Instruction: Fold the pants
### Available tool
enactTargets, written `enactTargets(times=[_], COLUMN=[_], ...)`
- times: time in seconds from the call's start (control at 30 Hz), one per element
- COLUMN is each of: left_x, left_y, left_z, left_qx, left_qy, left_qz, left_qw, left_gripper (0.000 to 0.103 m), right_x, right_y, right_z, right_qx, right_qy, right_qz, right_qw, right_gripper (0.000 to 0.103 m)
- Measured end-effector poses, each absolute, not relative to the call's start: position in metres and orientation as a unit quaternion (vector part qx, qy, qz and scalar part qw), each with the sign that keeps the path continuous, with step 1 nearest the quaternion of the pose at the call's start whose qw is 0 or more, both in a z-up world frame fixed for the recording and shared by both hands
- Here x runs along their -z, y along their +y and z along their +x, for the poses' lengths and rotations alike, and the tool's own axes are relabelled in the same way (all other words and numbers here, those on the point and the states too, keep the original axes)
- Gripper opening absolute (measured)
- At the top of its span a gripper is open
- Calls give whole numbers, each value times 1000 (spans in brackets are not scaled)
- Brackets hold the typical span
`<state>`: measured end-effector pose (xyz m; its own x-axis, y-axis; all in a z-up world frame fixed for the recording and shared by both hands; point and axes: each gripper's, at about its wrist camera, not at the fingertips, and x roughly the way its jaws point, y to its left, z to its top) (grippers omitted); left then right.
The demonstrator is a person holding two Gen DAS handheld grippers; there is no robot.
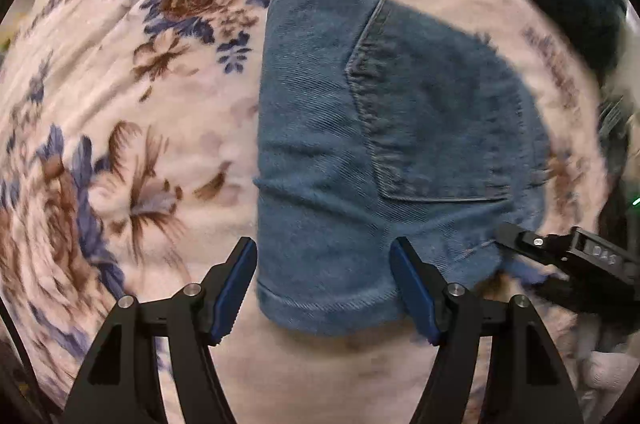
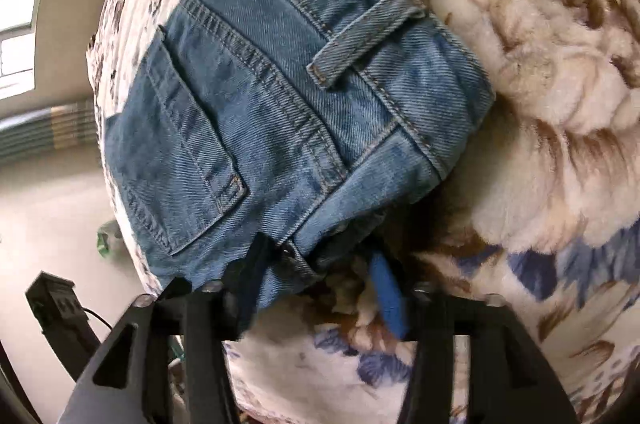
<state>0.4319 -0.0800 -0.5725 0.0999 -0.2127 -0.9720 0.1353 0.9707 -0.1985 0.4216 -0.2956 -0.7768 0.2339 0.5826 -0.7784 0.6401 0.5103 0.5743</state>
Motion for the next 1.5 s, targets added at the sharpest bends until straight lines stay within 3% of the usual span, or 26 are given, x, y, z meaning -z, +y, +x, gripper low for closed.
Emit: enactTargets(times=[0.07,0.17,0.3,0.57,0.9,1.0,1.03,1.1,1.13,1.17,1.2,1.23,1.33,1.5], left_x=[566,575,595,627,638,642,641,634,628,624,617,614,598,558], left_y=[-65,-34,-13,-46,-61,-61,-59,-59,-62,-64,-65,-66,-69,-63], left_z=[433,443,468,516,529,532,532,531,531,531,530,530,529,547], left_qx=[121,131,116,164,186,187,188,197,204,209,216,222,233,250], left_qy=[656,649,636,674,693,692,690,678,670,664,657,653,636,605], left_qz=[-105,-255,-334,-254,-222,-235,-235,-226,-215,-212,-205,-201,-189,-208], left_qw=[737,705,686,674,660,656,659,671,680,686,692,696,711,726], left_gripper=[73,88,88,88,88,88,86,72,61,51,47,41,34,32], right_x=[777,788,818,850,833,839,836,830,826,821,814,809,780,724], right_y=[-300,-304,-296,-273,-246,-241,-244,-240,-242,-240,-238,-237,-233,-228], right_z=[415,406,400,422,432,452,458,472,471,475,478,480,495,537], right_qx=[12,8,1,6,39,61,66,64,64,61,60,54,49,19], right_qy=[599,567,523,421,390,374,375,368,364,357,356,352,358,353], right_qz=[539,598,681,760,739,748,745,742,740,738,730,726,692,650], right_qw=[592,566,513,495,548,545,548,557,562,569,580,589,625,673], right_gripper=[82,83,84,90,85,100,101,101,97,76,62,56,52,50])
